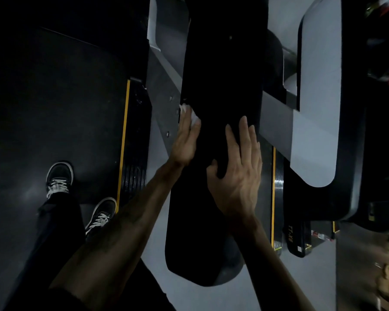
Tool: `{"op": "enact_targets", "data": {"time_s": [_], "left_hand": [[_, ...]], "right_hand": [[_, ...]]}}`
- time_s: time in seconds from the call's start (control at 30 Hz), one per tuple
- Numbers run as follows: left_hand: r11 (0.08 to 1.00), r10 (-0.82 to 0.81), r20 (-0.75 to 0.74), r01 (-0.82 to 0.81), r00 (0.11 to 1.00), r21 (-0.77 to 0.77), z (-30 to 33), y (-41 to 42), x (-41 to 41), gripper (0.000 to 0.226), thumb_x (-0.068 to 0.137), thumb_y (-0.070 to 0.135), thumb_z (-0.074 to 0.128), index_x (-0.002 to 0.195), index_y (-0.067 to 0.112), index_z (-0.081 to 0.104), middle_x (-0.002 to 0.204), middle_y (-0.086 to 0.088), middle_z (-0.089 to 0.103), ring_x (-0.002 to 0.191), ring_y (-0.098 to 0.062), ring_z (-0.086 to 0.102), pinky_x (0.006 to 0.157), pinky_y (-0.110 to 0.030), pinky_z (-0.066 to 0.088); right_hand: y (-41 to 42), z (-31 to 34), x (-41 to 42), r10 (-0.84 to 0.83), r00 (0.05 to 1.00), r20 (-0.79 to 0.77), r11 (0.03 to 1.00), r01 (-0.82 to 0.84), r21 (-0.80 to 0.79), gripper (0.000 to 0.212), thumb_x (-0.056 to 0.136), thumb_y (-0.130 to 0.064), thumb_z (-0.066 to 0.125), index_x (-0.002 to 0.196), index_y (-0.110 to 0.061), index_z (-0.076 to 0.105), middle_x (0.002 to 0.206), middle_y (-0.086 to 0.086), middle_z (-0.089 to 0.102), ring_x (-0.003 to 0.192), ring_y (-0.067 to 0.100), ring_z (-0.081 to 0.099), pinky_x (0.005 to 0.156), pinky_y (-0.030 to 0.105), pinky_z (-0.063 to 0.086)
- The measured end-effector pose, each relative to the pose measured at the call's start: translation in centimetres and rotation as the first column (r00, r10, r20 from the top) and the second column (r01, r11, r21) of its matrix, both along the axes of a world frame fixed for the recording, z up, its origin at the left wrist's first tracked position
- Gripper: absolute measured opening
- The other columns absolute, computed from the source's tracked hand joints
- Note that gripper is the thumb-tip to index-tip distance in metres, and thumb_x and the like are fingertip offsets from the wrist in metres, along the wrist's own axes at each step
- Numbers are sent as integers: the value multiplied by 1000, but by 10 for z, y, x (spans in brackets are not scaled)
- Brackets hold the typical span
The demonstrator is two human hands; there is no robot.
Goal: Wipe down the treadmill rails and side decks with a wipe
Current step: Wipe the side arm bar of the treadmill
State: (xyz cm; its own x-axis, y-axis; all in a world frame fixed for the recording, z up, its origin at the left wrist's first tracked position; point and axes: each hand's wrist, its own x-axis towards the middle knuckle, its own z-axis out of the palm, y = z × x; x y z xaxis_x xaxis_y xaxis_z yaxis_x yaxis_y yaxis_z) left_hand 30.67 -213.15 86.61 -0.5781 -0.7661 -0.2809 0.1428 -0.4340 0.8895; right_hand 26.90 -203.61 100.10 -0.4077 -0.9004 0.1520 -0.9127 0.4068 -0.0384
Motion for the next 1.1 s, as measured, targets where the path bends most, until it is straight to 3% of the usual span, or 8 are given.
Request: {"op": "enact_targets", "data": {"time_s": [0.1, 0.27, 0.4, 0.6, 0.73, 0.93, 1.1], "left_hand": [[994, -21, 14, 20, 1000, 107, -16, 0, 2, 91, 94, 81, 39, 165, 32, 12, 172, 7, 12, 158, -9, 11, 128, -52, 13], [988, -103, 137, 85, 985, 130, 14, 30, 23, 59, 112, 44, 32, 164, 23, 16, 171, 13, 3, 155, -1, -4, 130, -45, 4], [993, -17, -19, 15, 1000, -114, 12, 60, 32, 67, 108, 43, 32, 165, 17, 8, 173, 3, 2, 159, -9, -2, 131, -44, 4], [933, 11, -64, -33, 998, -358, 39, 42, 15, 62, 110, 38, 29, 163, 12, 14, 173, -4, 2, 160, -21, -6, 129, -51, -4], [938, -1, 26, 10, 1000, -346, 35, -6, -5, 62, 111, 41, 24, 165, 18, 5, 173, 0, -6, 158, -10, -11, 129, -47, -5], [992, -9, 14, 11, 1000, -124, 20, 0, 1, 71, 107, 57, 26, 166, 22, 5, 173, 7, -1, 157, -5, -5, 130, -47, 1], [945, -11, -13, 6, 1000, -326, 29, 47, 18, 68, 110, 43, 33, 163, 6, 14, 173, -8, 4, 160, -20, -3, 130, -48, 1]], "right_hand": [[0, 0, 0, -4, 1000, 5, 1000, 4, 5, 69, 88, -20, 60, 155, -11, 43, 169, 10, 24, 157, 28, 18, 122, 57, 27], [0, 1, 0, 0, 1000, 24, 1000, 1, -20, 68, 87, -15, 63, 153, -11, 46, 168, 10, 26, 157, 28, 20, 121, 57, 29], [1, 1, -1, 12, 998, 56, 999, -9, -43, 65, 88, -11, 62, 152, -8, 47, 168, 10, 28, 157, 28, 21, 120, 58, 29], [4, -3, -1, 20, 998, 64, 997, -15, -77, 54, 98, -10, 54, 152, -7, 48, 167, 11, 30, 157, 27, 22, 122, 55, 28], [4, -3, -3, 26, 996, 85, 996, -19, -88, 49, 103, -11, 47, 152, -8, 48, 167, 10, 30, 157, 26, 22, 123, 54, 26], [5, -3, -5, 40, 981, 192, 989, -11, -149, 49, 106, -12, 35, 154, -4, 43, 166, 12, 32, 157, 26, 23, 124, 56, 24], [7, -4, -5, 46, 971, 234, 981, -1, -192, 47, 106, -8, 34, 150, 1, 46, 163, 15, 36, 155, 30, 27, 123, 59, 25]]}}
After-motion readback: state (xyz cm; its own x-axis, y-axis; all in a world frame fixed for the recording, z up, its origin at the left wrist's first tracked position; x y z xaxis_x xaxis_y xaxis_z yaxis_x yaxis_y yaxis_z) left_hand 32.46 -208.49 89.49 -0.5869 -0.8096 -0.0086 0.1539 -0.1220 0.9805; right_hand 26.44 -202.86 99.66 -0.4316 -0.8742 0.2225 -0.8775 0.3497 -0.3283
